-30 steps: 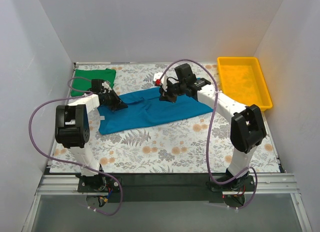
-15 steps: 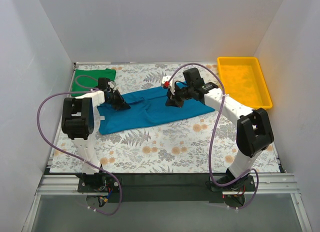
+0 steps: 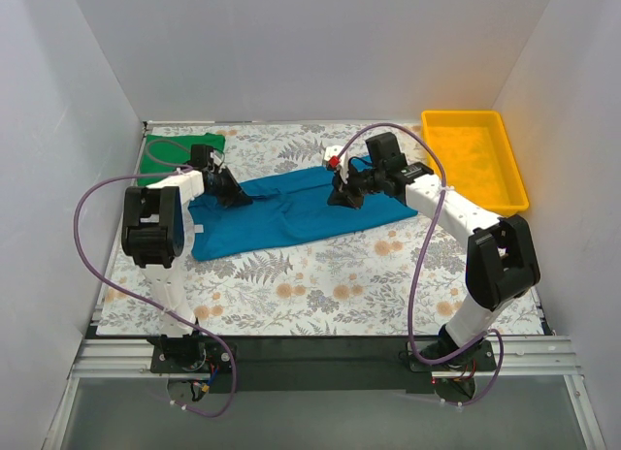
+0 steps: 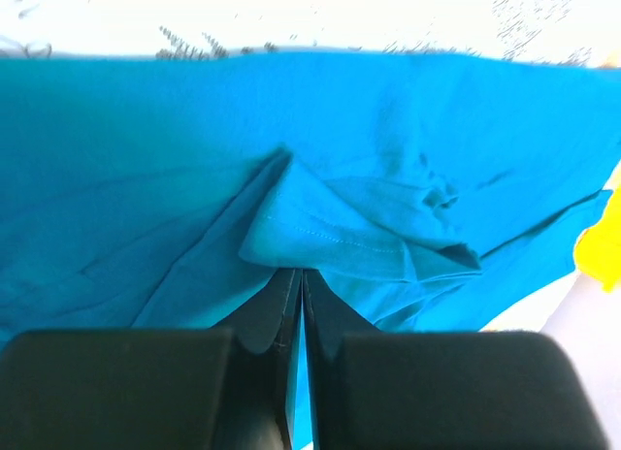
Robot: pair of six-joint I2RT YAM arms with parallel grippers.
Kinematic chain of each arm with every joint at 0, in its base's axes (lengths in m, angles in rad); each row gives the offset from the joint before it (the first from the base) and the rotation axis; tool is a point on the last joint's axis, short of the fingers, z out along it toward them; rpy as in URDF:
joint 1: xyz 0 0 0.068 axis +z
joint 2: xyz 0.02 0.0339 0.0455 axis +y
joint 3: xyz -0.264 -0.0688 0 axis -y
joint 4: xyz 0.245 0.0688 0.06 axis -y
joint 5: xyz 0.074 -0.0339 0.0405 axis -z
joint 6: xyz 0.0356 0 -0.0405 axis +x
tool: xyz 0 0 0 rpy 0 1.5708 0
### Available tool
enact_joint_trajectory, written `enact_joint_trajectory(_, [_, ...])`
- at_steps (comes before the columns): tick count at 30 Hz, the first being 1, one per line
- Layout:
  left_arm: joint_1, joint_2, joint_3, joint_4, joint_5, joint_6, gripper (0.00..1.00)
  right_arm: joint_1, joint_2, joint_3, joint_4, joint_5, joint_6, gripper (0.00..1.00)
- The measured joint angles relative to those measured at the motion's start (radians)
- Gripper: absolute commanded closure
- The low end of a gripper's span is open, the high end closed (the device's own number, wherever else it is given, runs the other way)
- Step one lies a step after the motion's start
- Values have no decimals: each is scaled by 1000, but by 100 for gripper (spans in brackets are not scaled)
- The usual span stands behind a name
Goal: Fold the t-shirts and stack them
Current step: Fold the tshirt
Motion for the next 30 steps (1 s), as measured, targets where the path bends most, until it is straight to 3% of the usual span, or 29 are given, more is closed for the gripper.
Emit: enact_joint_trajectory(30, [0,98,163,5,53,-78,70,-120,-97,-131,34,-24,1,87])
